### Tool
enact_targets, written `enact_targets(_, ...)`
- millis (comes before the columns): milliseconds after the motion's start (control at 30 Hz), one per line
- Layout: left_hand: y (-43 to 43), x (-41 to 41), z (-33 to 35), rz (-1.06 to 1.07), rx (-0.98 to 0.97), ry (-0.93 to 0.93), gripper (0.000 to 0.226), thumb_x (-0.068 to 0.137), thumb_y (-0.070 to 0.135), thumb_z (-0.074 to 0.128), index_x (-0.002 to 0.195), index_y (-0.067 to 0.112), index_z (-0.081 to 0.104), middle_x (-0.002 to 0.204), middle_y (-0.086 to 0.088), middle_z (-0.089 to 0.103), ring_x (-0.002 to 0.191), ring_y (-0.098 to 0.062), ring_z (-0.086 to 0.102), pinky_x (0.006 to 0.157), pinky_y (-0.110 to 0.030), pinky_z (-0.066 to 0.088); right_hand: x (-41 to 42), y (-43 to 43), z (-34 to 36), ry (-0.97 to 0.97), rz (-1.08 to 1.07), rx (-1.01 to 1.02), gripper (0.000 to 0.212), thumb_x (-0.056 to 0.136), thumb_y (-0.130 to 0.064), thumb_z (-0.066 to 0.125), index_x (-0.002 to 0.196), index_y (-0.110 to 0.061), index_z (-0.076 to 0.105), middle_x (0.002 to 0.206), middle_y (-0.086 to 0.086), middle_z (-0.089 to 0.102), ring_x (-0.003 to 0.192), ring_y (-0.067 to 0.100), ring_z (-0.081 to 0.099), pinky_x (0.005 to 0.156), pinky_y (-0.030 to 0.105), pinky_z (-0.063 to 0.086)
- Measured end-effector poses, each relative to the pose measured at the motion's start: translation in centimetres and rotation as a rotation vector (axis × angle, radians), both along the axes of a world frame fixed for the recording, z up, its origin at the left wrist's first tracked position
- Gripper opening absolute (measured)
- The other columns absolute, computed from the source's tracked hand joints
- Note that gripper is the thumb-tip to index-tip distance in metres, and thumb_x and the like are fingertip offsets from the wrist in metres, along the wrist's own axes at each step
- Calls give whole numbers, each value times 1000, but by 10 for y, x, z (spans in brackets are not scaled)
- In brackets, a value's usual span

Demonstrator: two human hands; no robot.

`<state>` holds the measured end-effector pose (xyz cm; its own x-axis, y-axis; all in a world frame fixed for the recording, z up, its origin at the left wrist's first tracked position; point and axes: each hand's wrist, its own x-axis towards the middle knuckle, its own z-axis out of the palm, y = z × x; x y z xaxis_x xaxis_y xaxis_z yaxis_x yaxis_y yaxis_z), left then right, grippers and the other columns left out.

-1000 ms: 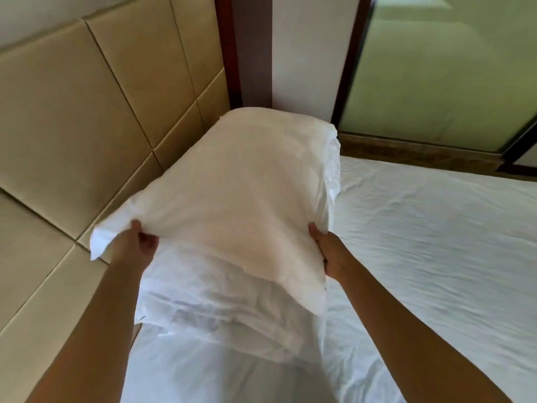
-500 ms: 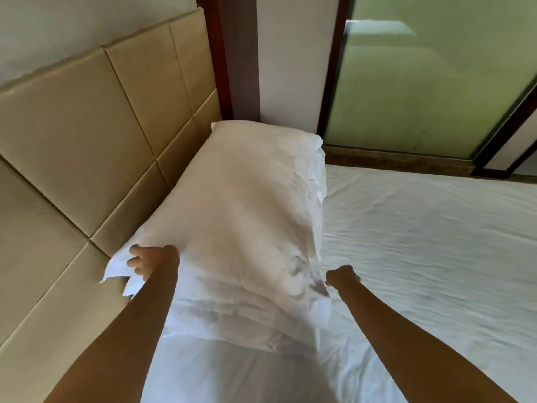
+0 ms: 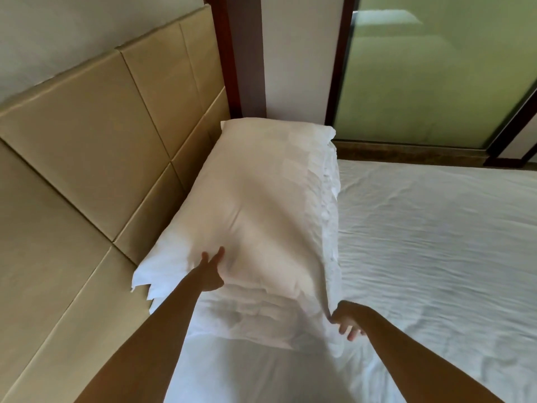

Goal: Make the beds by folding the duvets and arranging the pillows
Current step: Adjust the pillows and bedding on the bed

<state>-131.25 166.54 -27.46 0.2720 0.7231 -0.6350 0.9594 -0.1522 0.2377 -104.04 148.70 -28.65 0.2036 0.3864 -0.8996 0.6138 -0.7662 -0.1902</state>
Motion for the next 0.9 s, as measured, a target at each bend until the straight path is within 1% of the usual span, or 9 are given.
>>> enact_targets(133, 4, 23, 13, 44, 79, 5, 71, 94, 27, 50, 150, 17, 7, 153, -20, 14, 140, -38, 22, 113, -44, 28, 1, 30, 9, -377, -150, 549, 59, 94, -16, 43, 147, -11, 17, 141, 18, 36, 128, 36, 42, 103, 39, 37)
enact_targets(200, -2, 37, 17, 57, 353, -24, 64, 93, 34, 50, 145, 13, 20, 146, -20, 28, 133, -36, 32, 108, -44, 34, -12, 41, 19, -487, -108, 840, 68, 94, -21, 48, 151, -17, 11, 151, 16, 24, 132, 35, 36, 105, 41, 34)
enact_targets(267, -9, 45, 13, -21, 640, -95, 66, 94, 35, 49, 149, 23, 16, 154, -15, 16, 141, -32, 22, 110, -46, 28, -24, 45, 11, -579, 128, 1049, 74, 90, -20, 54, 151, -20, 13, 157, 13, 12, 138, 33, 31, 108, 45, 32)
enact_targets(333, -16, 46, 5, -211, 612, -103, 74, 93, 24, 50, 149, 38, 4, 159, -7, 1, 146, -27, 10, 112, -47, 25, -29, 33, -7, -448, 365, 873, 81, 92, -22, 53, 151, -27, -3, 157, 3, -10, 145, 26, 16, 111, 45, 28)
enact_targets(400, -19, 47, 2, -276, 403, -13, 78, 91, 12, 49, 148, 42, 5, 159, -3, -4, 145, -27, 11, 111, -45, 32, -23, 15, -18, -282, 477, 454, 85, 94, -22, 50, 147, -36, -15, 157, -5, -17, 145, 23, 17, 111, 43, 29)
enact_targets(500, -12, 69, 20, -267, 277, 125, 62, 93, 13, 43, 148, 32, 22, 154, -11, 18, 135, -32, 33, 105, -43, 38, -4, 3, -6, -180, 513, 233, 73, 98, -23, 44, 149, -37, -5, 157, 4, 20, 133, 26, 40, 103, 34, 36)
enact_targets(633, -9, 117, 55, -280, 315, 189, 36, 90, 10, 42, 123, 10, 55, 123, -10, 56, 114, -29, 55, 90, -34, 44, 30, -5, 20, -248, 514, 201, 47, 101, -26, 35, 147, -22, 29, 153, 2, 30, 140, 20, 29, 111, 28, 23)
enact_targets(833, -33, 158, 72, -351, 215, 19, 39, 89, 16, 42, 125, 16, 58, 130, -5, 56, 114, -25, 54, 96, -31, 45, 97, -34, 77, -373, 365, 358, 41, 101, -24, 37, 141, -14, 41, 150, 3, 35, 139, 19, 32, 109, 24, 24)
enact_targets(900, -43, 164, 73, -355, 161, 6, 38, 91, 11, 40, 124, 8, 58, 126, -10, 58, 100, -23, 56, 85, -26, 45, 122, -49, 92, -411, 326, 390, 41, 101, -24, 37, 140, -13, 42, 149, 3, 37, 138, 20, 33, 109, 25, 26)
